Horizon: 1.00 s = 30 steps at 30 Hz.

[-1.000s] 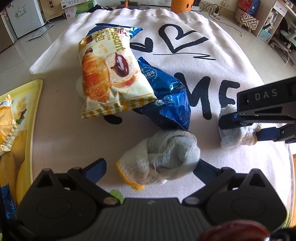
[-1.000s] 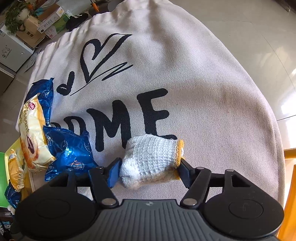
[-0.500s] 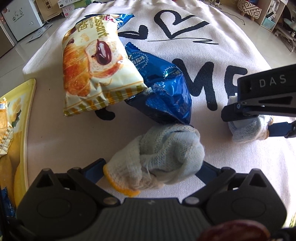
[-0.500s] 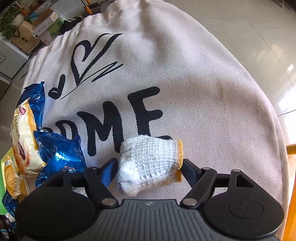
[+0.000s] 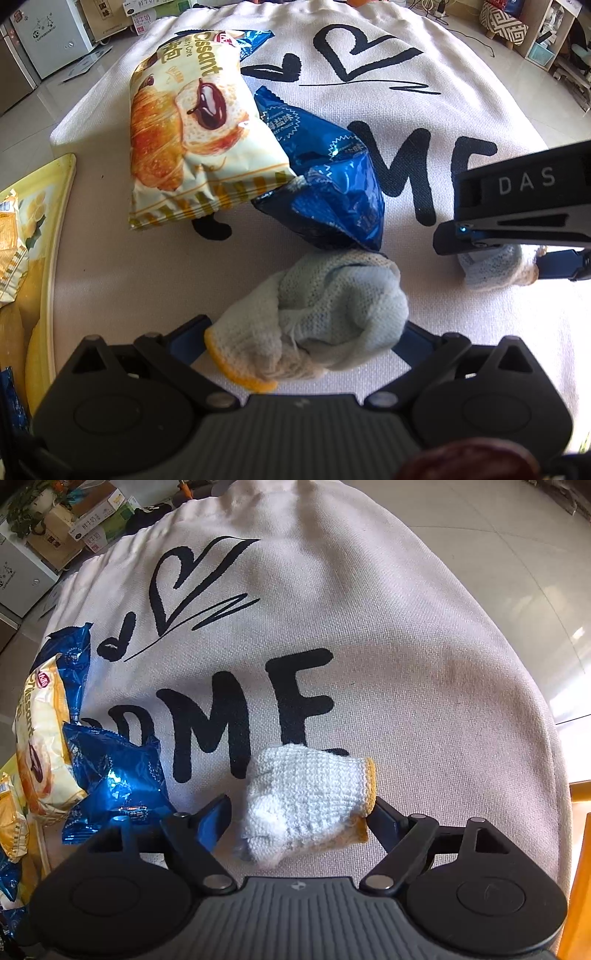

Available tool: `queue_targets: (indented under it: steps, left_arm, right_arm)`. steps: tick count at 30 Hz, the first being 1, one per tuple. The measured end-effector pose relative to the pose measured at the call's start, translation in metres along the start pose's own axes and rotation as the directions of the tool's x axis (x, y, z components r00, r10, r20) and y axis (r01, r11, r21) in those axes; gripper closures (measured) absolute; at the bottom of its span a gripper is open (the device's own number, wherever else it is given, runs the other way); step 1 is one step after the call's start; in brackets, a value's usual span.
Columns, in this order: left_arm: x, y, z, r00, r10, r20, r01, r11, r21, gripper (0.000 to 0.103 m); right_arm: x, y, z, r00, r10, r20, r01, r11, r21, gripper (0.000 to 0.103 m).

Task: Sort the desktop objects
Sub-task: 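Grasp the grey-white glove with the left tool while the right tool holds its glove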

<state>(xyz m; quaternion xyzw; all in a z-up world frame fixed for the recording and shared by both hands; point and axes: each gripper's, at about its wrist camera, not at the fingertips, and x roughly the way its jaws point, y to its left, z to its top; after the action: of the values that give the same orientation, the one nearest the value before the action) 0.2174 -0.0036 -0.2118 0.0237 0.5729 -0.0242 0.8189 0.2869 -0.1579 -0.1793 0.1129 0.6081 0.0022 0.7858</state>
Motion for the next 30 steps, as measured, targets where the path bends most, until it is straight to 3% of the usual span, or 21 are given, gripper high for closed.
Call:
queue_targets:
  steps: [5, 8, 12, 13, 20, 30]
  left_arm:
    - [0.002, 0.004, 0.005, 1.000, -0.016, -0.006, 0.016, 1.000, -0.008, 0.001]
    - [-0.003, 0.010, 0.006, 0.999, -0.047, -0.001, 0.047, 0.998, -0.030, 0.007]
    - [-0.012, 0.013, 0.008, 0.995, -0.101, 0.004, 0.101, 0.995, -0.023, 0.035]
    - [-0.014, 0.015, 0.008, 0.993, -0.119, -0.003, 0.119, 0.993, -0.028, 0.037]
    - [-0.029, 0.021, -0.003, 0.985, -0.170, -0.015, 0.170, 0.985, -0.013, 0.038]
    - [-0.048, 0.040, -0.009, 0.982, -0.188, 0.011, 0.188, 0.982, -0.027, 0.043]
  right_arm:
    - [0.001, 0.002, -0.003, 1.000, -0.010, 0.011, 0.010, 1.000, -0.017, 0.023]
    - [-0.001, 0.002, -0.003, 0.999, -0.029, 0.029, 0.029, 0.999, -0.023, 0.038]
    - [-0.004, -0.003, -0.001, 0.999, -0.006, 0.038, 0.006, 1.000, -0.001, 0.043]
    - [-0.005, -0.005, -0.001, 0.999, -0.001, 0.040, 0.001, 1.000, 0.002, 0.044]
    - [-0.014, -0.002, -0.003, 0.999, 0.009, 0.046, -0.008, 1.000, -0.018, 0.045]
    - [-0.021, 0.008, -0.008, 0.998, 0.035, 0.050, -0.032, 0.998, -0.048, 0.045]
